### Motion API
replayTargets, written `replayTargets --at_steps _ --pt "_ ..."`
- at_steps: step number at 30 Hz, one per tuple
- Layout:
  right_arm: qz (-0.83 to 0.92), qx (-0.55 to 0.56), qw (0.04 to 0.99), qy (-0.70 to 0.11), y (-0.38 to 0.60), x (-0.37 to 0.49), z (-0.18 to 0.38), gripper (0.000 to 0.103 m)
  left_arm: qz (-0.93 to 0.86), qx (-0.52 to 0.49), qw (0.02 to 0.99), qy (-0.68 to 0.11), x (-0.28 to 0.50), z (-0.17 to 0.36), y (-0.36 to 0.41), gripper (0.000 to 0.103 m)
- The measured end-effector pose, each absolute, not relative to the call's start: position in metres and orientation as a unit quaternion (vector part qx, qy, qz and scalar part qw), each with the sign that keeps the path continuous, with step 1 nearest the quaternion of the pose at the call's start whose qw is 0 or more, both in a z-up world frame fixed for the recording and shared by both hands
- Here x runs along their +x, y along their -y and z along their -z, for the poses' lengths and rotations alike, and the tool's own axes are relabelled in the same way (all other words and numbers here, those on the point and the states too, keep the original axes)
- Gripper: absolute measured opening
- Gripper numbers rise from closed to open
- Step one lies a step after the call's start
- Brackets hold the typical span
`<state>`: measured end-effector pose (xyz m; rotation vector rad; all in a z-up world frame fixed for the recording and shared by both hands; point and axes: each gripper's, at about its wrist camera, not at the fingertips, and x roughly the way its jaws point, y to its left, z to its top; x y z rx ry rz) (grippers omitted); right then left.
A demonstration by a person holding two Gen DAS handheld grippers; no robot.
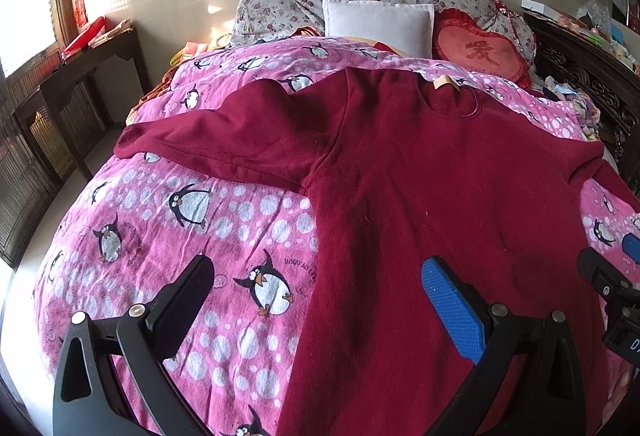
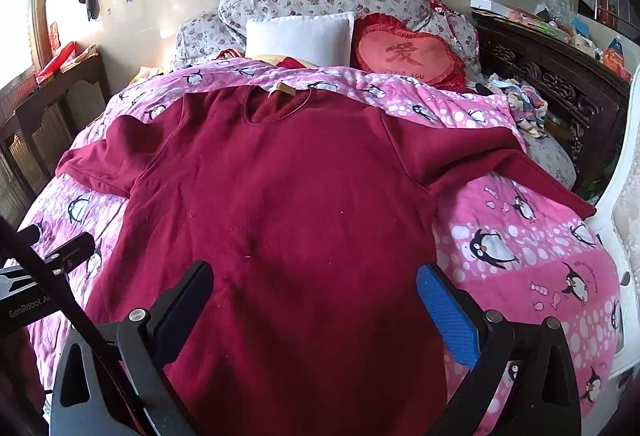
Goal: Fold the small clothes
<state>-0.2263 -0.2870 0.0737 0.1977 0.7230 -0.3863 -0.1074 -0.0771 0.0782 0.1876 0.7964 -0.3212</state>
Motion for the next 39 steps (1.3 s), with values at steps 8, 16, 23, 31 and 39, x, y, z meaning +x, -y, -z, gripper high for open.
replayTargets --at_steps 8,16,23,31,39 --pt "0.179 0.091 0.910 -0.362 0.288 -0.205 -0.067 0.103 0.145 0.064 0.902 -0.401 -0.079 -0.076 0.063 0.103" --pt "0.166 0.089 0.907 -0.378 0.293 -0.165 -0.059 0.103 0.114 -0.015 0.900 -0.422 -0.013 -0.081 -0.005 0.103" --pt "0.151 0.093 0.908 -0.379 0.290 -0.141 -0.057 0.103 0.042 -0.161 0.889 -0.428 0.078 -0.074 -0.103 0.103" --pt "0.135 0.083 0.908 -0.388 0.285 -0.114 -0.050 0.103 0.021 -0.272 0.841 -0.467 0.164 -0.038 -0.150 0.103" --pt "0.122 0.082 0.907 -0.394 0.283 -0.102 -0.044 0.103 0.005 -0.276 0.839 -0.470 0.201 -0.014 -0.145 0.016"
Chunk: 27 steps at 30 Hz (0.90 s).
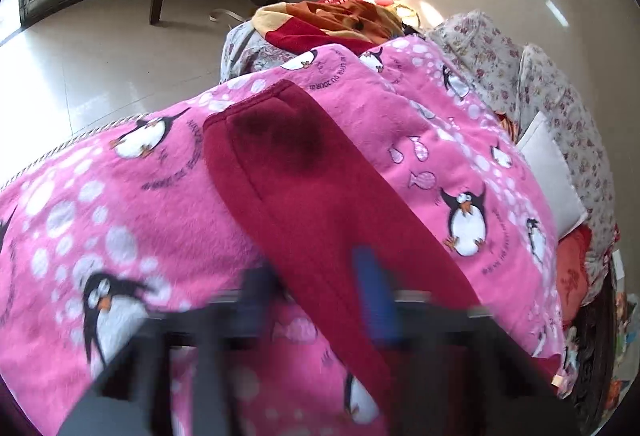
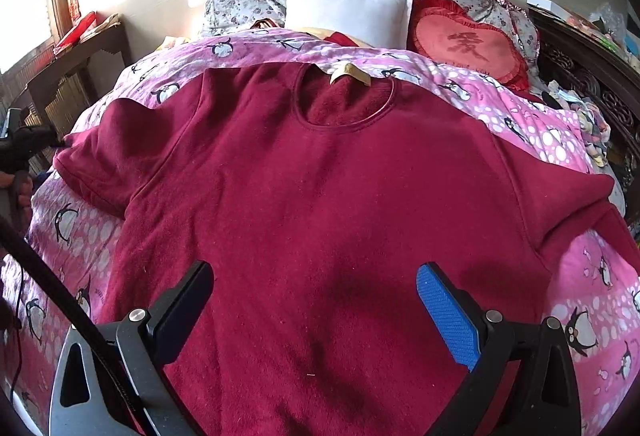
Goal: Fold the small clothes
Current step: 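Grasp the sleeve with the left tool and fold it across the body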
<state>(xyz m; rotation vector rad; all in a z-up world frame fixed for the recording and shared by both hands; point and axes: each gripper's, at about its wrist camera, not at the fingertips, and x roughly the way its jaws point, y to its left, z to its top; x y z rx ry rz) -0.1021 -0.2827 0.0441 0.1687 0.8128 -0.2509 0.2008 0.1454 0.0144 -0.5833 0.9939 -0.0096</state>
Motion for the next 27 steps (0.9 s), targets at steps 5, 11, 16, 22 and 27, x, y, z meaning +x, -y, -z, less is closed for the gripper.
replayTargets --at_steps 5,11,16,22,27 --pt "0.123 0.095 0.907 -0.392 0.291 -0.107 -0.045 0.103 0.045 -0.256 0.867 -0.425 0.187 -0.059 -0.137 0.008" --pt "0.130 0.115 0.910 -0.376 0.302 -0.120 -0.055 0.103 0.122 -0.148 0.924 -0.331 0.122 -0.166 -0.074 0.007" --pt "0.142 0.126 0.911 -0.365 0.316 -0.135 -0.063 0.103 0.210 -0.033 0.936 -0.282 0.054 -0.206 0.023 0.008" --pt "0.174 0.142 0.905 -0.360 0.347 -0.157 -0.066 0.103 0.316 0.079 0.894 -0.309 -0.012 -0.149 0.158 0.008" --pt "0.211 0.159 0.894 -0.362 0.380 -0.174 -0.061 0.103 0.386 0.104 0.838 -0.371 -0.036 -0.075 0.229 0.008"
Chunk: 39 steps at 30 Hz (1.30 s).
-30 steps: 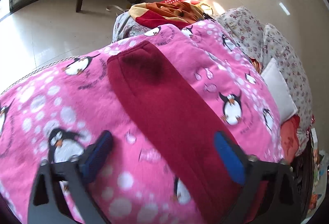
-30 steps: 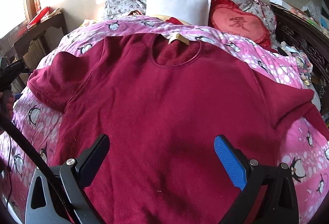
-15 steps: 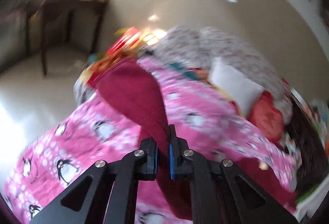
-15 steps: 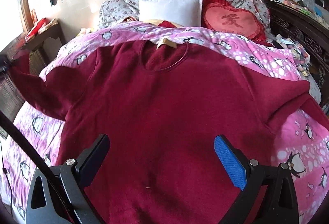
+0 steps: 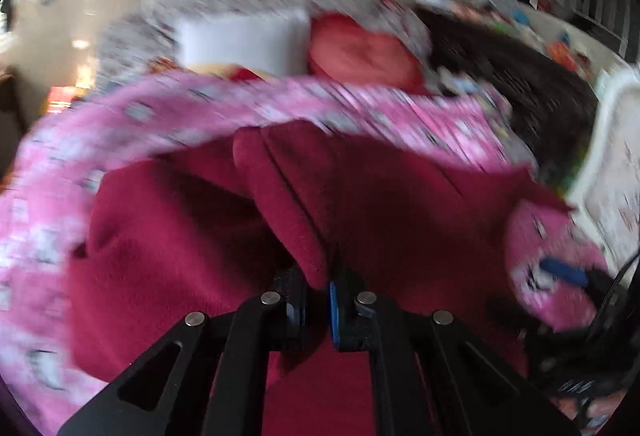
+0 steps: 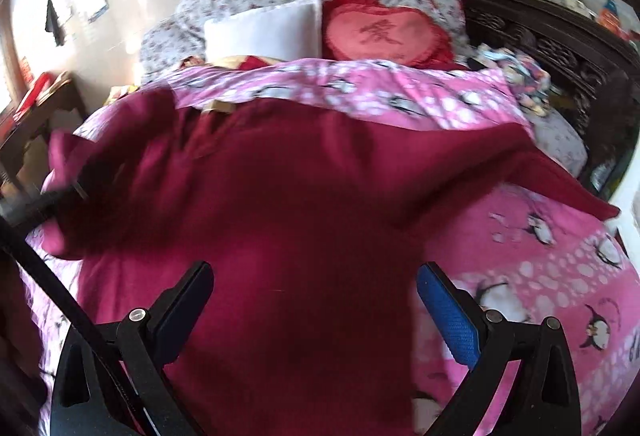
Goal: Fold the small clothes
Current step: 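Grasp the sleeve with the left tool and fold it across the body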
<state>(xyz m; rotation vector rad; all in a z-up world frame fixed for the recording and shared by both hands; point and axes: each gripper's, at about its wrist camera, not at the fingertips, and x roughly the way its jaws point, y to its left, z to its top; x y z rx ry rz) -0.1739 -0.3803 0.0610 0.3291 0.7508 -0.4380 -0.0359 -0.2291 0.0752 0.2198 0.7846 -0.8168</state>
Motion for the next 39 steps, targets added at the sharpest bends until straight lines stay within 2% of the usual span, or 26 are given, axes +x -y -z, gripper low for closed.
replayTargets --at_steps 2,4,5,6,7,8,9,12,15,21,24,26,27,28,32,36,38,39 --pt "0.223 0.166 0.890 -0.362 0.392 -0.179 -0.060 0.103 0.399 0.128 0.828 -0.374 -0.049 -0.065 0.244 0.009" --pt "0.231 0.171 0.886 -0.362 0.400 -0.182 -0.059 0.103 0.408 0.150 0.820 -0.373 -0.064 -0.064 0.245 0.018" --pt "0.234 0.175 0.886 -0.361 0.405 -0.183 -0.059 0.103 0.419 0.148 0.816 -0.370 -0.068 -0.072 0.239 0.031" --pt "0.233 0.179 0.886 -0.359 0.408 -0.183 -0.060 0.103 0.423 0.142 0.817 -0.365 -0.069 -0.081 0.230 0.050" --pt "0.230 0.184 0.887 -0.357 0.410 -0.181 -0.060 0.103 0.418 0.134 0.825 -0.357 -0.070 -0.092 0.217 0.062" --pt "0.226 0.188 0.888 -0.355 0.410 -0.178 -0.061 0.103 0.412 0.119 0.834 -0.346 -0.069 -0.105 0.200 0.079" --pt "0.218 0.193 0.890 -0.352 0.410 -0.175 -0.062 0.103 0.410 0.108 0.841 -0.337 -0.067 -0.112 0.187 0.083" --pt "0.178 0.194 0.897 -0.355 0.400 -0.156 -0.061 0.103 0.364 0.099 0.870 -0.318 -0.049 -0.132 0.146 0.084" --pt "0.147 0.187 0.901 -0.363 0.390 -0.130 -0.058 0.103 0.299 0.104 0.893 -0.319 -0.026 -0.130 0.113 0.084" --pt "0.236 0.124 0.895 -0.358 0.390 -0.111 -0.056 0.103 0.260 0.096 0.887 -0.370 -0.002 -0.093 0.077 0.084" --pt "0.227 0.114 0.892 -0.373 0.398 -0.098 -0.047 0.101 0.255 0.094 0.881 -0.386 0.002 -0.079 0.075 0.084" --pt "0.175 0.127 0.896 -0.387 0.401 -0.088 -0.040 0.050 0.257 0.096 0.878 -0.392 0.002 -0.071 0.077 0.084" --pt "0.173 0.119 0.901 -0.379 0.399 -0.090 -0.046 0.037 0.257 0.099 0.878 -0.391 0.000 -0.068 0.079 0.084" --pt "0.177 0.108 0.910 -0.359 0.396 -0.095 -0.055 0.008 0.256 0.103 0.879 -0.390 0.000 -0.066 0.080 0.084" --pt "0.222 0.103 0.931 -0.270 0.405 -0.130 -0.099 0.007 0.253 0.092 0.884 -0.382 0.002 -0.070 0.081 0.084" --pt "0.262 0.104 0.913 -0.293 0.431 -0.129 -0.089 0.009 0.255 0.099 0.877 -0.396 0.002 -0.059 0.093 0.084" --pt "0.250 0.133 0.894 -0.348 0.444 -0.118 -0.065 0.029 0.247 0.113 0.873 -0.406 0.003 -0.052 0.101 0.084" --pt "0.251 0.139 0.883 -0.372 0.448 -0.115 -0.057 0.053 0.246 0.115 0.873 -0.405 0.003 -0.052 0.102 0.084"
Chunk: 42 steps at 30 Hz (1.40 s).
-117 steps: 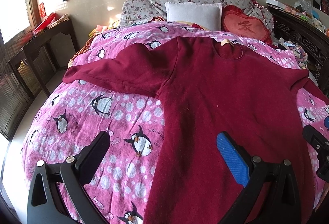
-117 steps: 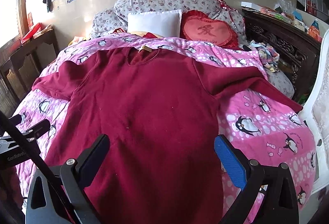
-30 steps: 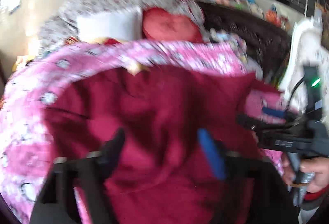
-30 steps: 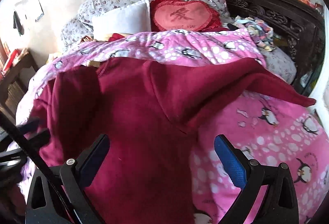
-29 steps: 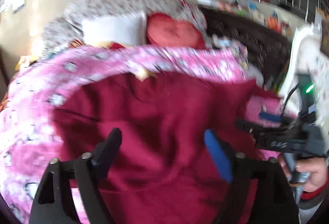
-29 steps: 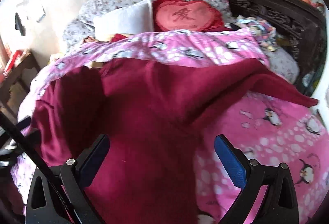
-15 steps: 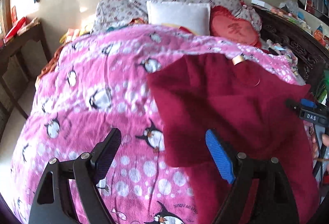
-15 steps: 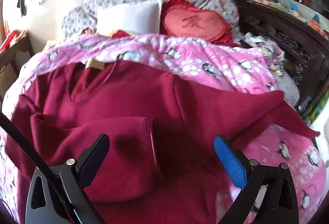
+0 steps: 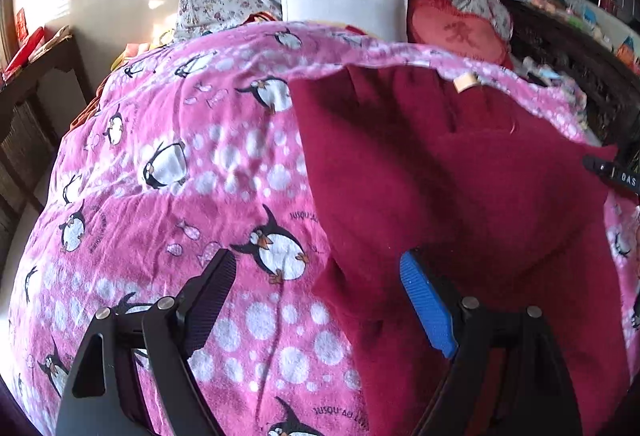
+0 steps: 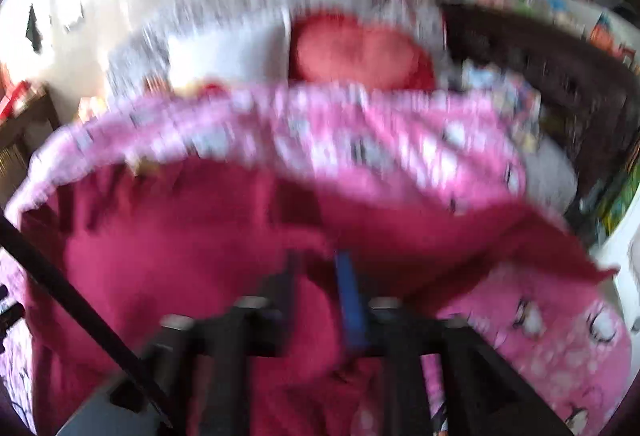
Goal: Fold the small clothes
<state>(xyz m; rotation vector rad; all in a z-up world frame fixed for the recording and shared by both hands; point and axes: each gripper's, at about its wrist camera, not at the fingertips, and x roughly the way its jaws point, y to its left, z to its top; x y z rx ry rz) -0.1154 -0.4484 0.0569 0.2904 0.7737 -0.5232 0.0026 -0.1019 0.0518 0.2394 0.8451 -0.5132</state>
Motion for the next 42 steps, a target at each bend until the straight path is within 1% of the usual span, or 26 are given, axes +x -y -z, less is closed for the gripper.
replayTargets --at_steps 1,3,4,5,7,10,12,13,14,15,17,19,20,22,25,28,31,34,35,36,37,38,40,42 --pt "0.255 0.143 0.882 -0.370 0.450 -0.119 -0.056 0.059 0.246 0.112 0.877 -0.398 0.002 -0.056 0.101 0.084" --pt "0.275 0.136 0.892 -0.331 0.443 -0.133 -0.069 0.066 0.242 0.102 0.886 -0.383 0.005 -0.067 0.100 0.084" --pt "0.268 0.129 0.902 -0.313 0.435 -0.136 -0.079 0.074 0.237 0.098 0.889 -0.380 0.009 -0.071 0.101 0.084" --pt "0.247 0.127 0.911 -0.305 0.426 -0.134 -0.087 0.079 0.231 0.095 0.891 -0.380 0.015 -0.074 0.103 0.084" --pt "0.189 0.131 0.924 -0.306 0.411 -0.121 -0.095 0.079 0.232 0.090 0.887 -0.390 0.027 -0.075 0.111 0.084" --pt "0.116 0.132 0.931 -0.321 0.383 -0.093 -0.092 0.078 0.235 0.098 0.879 -0.402 0.041 -0.066 0.125 0.084" --pt "0.093 0.099 0.931 -0.338 0.360 -0.075 -0.082 0.063 0.183 0.137 0.895 -0.382 0.051 -0.060 0.131 0.084" --pt "0.081 0.081 0.930 -0.350 0.348 -0.067 -0.075 0.045 0.164 0.147 0.898 -0.380 0.057 -0.057 0.132 0.084" --pt "0.067 0.066 0.928 -0.360 0.336 -0.059 -0.068 0.036 0.153 0.150 0.899 -0.382 0.066 -0.053 0.130 0.083" --pt "0.054 0.056 0.927 -0.366 0.324 -0.054 -0.060 0.034 0.140 0.148 0.900 -0.386 0.076 -0.049 0.126 0.083" --pt "0.042 0.045 0.923 -0.379 0.307 -0.036 -0.040 0.035 0.117 0.140 0.899 -0.397 0.093 -0.041 0.119 0.083" --pt "0.058 0.007 0.919 -0.389 0.294 -0.025 -0.026 0.035 0.114 0.116 0.895 -0.415 0.103 -0.037 0.110 0.082" --pt "0.062 -0.004 0.920 -0.387 0.289 -0.026 -0.027 0.035 0.117 0.098 0.892 -0.426 0.106 -0.037 0.103 0.079" --pt "0.055 0.007 0.920 -0.387 0.289 -0.032 -0.036 0.035 0.130 0.076 0.887 -0.437 0.101 -0.040 0.093 0.078" --pt "0.024 0.039 0.929 -0.368 0.286 -0.050 -0.051 0.042 0.156 0.057 0.888 -0.428 0.077 -0.052 0.083 0.078" --pt "-0.026 0.048 0.921 -0.386 0.268 -0.057 -0.040 0.048 0.191 0.048 0.885 -0.422 0.048 -0.059 0.084 0.078" --pt "-0.014 0.032 0.906 -0.421 0.254 -0.051 -0.014 0.049 0.205 0.062 0.880 -0.424 0.026 -0.054 0.096 0.079" --pt "-0.021 0.041 0.908 -0.416 0.259 -0.060 -0.026 0.050 0.213 0.099 0.874 -0.426 0.011 -0.050 0.112 0.079" --pt "-0.016 0.058 0.910 -0.409 0.268 -0.067 -0.034 0.054 0.210 0.104 0.878 -0.418 0.006 -0.053 0.115 0.079" --pt "-0.005 0.071 0.916 -0.395 0.279 -0.077 -0.042 0.058 0.212 0.101 0.880 -0.412 0.002 -0.056 0.117 0.079" --pt "0.014 0.077 0.921 -0.381 0.291 -0.087 -0.050 0.065 0.220 0.093 0.881 -0.408 -0.002 -0.061 0.118 0.079" --pt "0.044 0.079 0.925 -0.368 0.305 -0.097 -0.057 0.068 0.226 0.086 0.881 -0.406 -0.004 -0.064 0.121 0.079" --pt "0.114 0.086 0.925 -0.353 0.336 -0.114 -0.066 0.069 0.228 0.086 0.881 -0.405 -0.006 -0.066 0.128 0.083" --pt "0.177 0.096 0.916 -0.348 0.371 -0.124 -0.063 0.069 0.225 0.096 0.879 -0.410 -0.004 -0.059 0.140 0.084"
